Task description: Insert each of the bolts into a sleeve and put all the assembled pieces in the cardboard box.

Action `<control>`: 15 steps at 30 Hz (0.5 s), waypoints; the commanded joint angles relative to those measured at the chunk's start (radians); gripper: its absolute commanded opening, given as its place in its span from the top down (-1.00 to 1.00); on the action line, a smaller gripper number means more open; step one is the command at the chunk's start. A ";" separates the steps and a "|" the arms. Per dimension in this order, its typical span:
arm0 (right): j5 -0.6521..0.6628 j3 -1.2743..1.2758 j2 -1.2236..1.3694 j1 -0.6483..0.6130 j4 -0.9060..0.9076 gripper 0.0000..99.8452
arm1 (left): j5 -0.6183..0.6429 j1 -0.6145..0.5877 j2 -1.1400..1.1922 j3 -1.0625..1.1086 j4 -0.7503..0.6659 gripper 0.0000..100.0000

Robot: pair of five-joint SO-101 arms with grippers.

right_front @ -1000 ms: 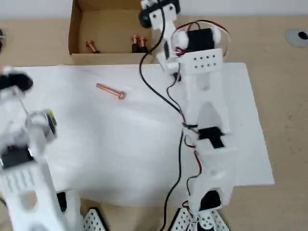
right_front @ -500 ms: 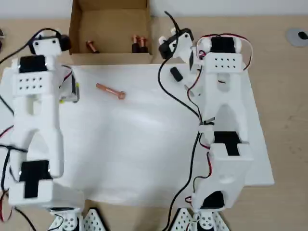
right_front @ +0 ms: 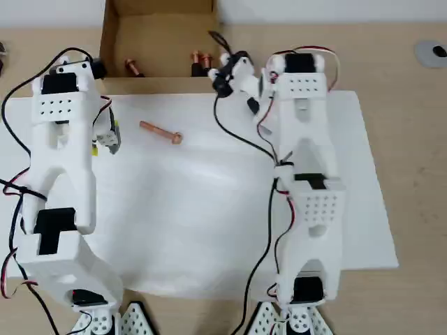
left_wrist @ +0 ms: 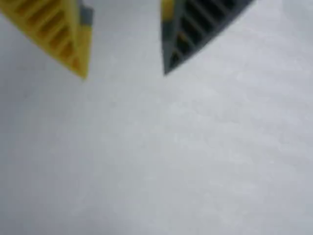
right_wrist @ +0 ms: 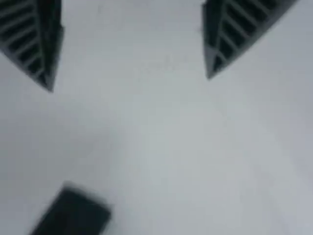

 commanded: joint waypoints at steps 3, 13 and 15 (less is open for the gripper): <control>0.051 -0.220 0.073 -0.050 -0.003 0.51 | 0.003 0.012 -0.015 -0.040 -0.005 0.78; 0.121 -0.291 0.154 -0.053 -0.032 0.51 | -0.002 0.023 -0.104 -0.037 0.003 0.78; 0.121 -0.291 0.170 -0.053 -0.058 0.51 | -0.002 0.040 -0.124 -0.028 0.021 0.78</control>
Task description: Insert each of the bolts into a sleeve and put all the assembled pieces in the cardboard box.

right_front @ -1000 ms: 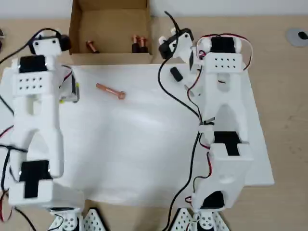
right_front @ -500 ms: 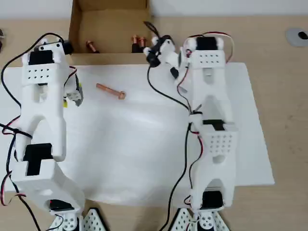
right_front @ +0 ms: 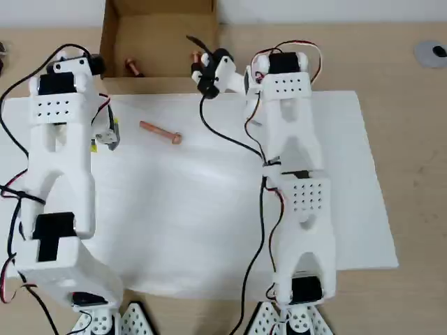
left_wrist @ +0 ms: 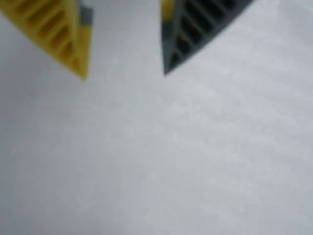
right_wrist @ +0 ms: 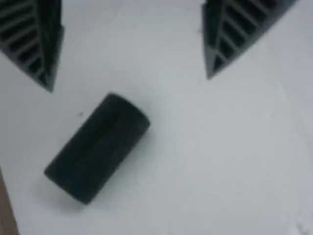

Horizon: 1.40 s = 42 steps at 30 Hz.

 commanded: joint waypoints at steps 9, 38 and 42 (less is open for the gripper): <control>0.011 -0.051 0.038 -0.012 -0.120 0.51 | 0.000 0.061 -0.186 0.032 0.014 0.78; -0.379 -0.036 0.082 -0.012 -0.258 0.51 | -0.051 -0.127 -0.398 0.227 0.080 0.78; -0.423 -0.033 0.082 -0.012 -0.258 0.51 | -0.051 -0.123 -0.398 0.221 0.091 0.78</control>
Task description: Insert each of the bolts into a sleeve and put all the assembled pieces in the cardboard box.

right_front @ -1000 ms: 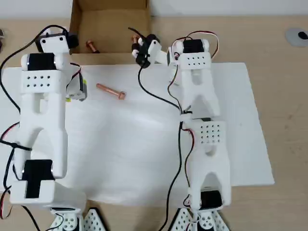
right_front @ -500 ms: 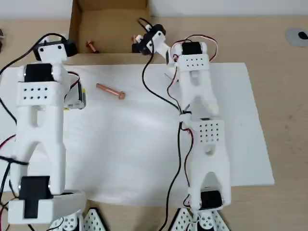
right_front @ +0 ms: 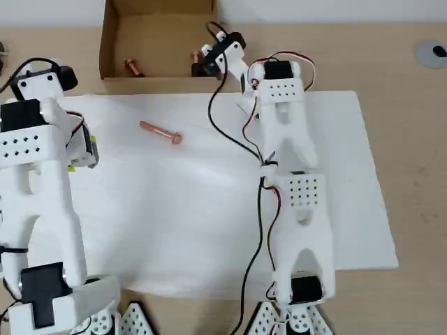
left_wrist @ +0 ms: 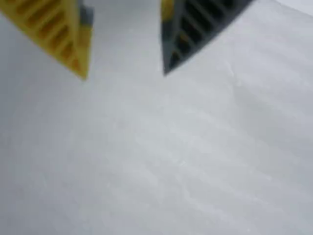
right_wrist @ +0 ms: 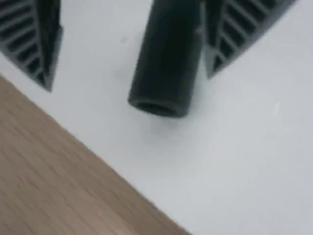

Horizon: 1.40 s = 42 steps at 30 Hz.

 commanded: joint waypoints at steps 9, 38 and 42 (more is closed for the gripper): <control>-0.051 -0.035 0.008 -0.013 0.055 0.51 | -0.003 -0.011 -0.039 -0.009 0.008 0.78; 0.011 -0.093 0.051 -0.018 0.095 0.52 | -0.005 -0.009 -0.041 -0.011 0.009 0.78; 0.009 -0.093 0.051 -0.018 0.095 0.52 | -0.005 -0.009 -0.041 -0.011 0.009 0.78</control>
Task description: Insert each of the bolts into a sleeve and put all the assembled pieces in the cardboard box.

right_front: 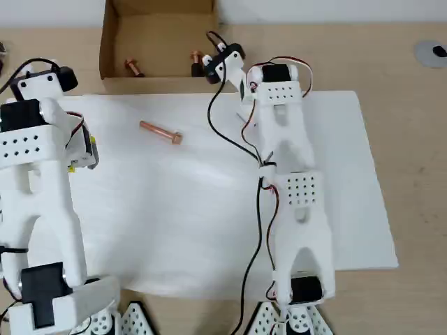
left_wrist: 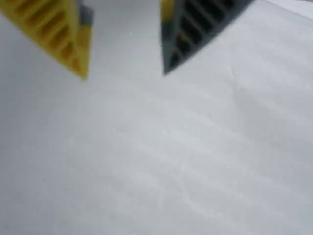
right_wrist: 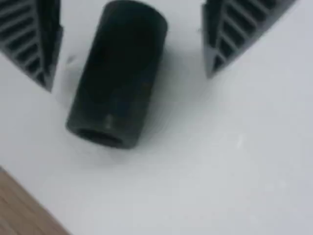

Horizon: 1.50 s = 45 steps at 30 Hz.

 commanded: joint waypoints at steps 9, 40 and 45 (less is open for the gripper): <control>0.005 -0.051 -0.013 -0.018 -0.003 0.72 | -0.008 -0.009 -0.039 -0.011 0.006 0.78; 0.003 -0.114 0.035 -0.027 0.014 0.98 | -0.028 -0.006 -0.090 -0.051 0.055 0.78; 0.002 -0.397 0.035 -0.028 0.187 0.98 | -0.028 -0.005 -0.105 -0.049 0.055 0.78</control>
